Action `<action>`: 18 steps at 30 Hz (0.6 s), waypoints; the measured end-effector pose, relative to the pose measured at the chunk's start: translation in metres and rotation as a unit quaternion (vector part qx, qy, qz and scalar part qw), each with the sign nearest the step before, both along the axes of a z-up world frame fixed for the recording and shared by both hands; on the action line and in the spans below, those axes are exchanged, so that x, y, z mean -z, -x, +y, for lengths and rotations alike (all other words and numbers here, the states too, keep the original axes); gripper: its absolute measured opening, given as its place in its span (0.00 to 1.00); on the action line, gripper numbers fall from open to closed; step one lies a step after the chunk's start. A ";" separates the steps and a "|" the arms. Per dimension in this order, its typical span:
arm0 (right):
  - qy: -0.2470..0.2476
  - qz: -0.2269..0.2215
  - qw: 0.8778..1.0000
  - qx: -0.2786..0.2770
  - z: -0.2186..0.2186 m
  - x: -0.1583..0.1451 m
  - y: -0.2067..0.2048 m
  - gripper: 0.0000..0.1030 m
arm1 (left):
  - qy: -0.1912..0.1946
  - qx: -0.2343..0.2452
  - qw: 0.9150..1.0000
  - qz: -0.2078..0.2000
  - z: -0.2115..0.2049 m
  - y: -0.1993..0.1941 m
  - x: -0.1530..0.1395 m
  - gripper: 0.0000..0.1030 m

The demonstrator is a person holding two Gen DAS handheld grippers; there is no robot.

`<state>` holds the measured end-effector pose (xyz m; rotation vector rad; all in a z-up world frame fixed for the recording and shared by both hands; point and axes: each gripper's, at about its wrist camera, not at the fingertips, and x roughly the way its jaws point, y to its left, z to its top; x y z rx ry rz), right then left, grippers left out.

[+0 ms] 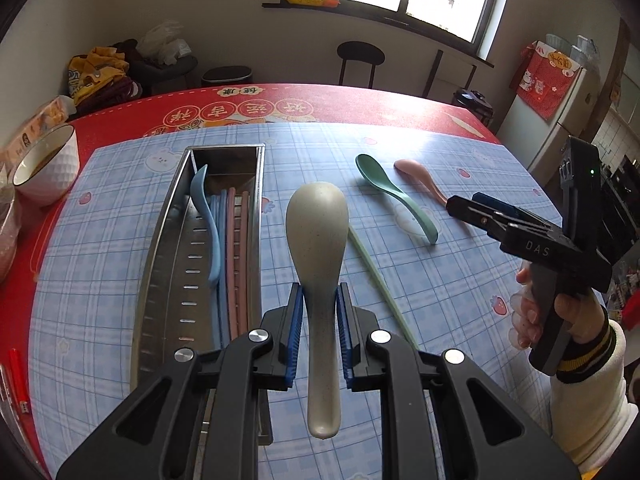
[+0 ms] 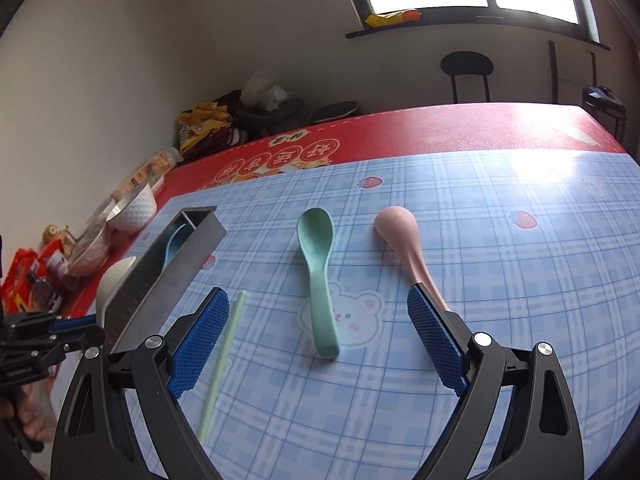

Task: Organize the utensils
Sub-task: 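Lift the white spoon with the left gripper while the right gripper grasps the green chopstick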

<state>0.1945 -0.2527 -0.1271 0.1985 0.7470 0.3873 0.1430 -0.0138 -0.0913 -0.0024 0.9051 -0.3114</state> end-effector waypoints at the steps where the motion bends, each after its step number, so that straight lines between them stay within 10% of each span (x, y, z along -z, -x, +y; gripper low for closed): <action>1: 0.015 0.002 1.000 -0.007 0.010 0.001 0.003 0.82 | 0.001 -0.002 1.000 -0.003 0.004 0.002 -0.001 0.16; 18: 0.136 0.071 0.986 -0.065 0.102 0.029 0.043 0.33 | 0.062 -0.014 0.998 -0.028 0.061 0.012 -0.005 0.16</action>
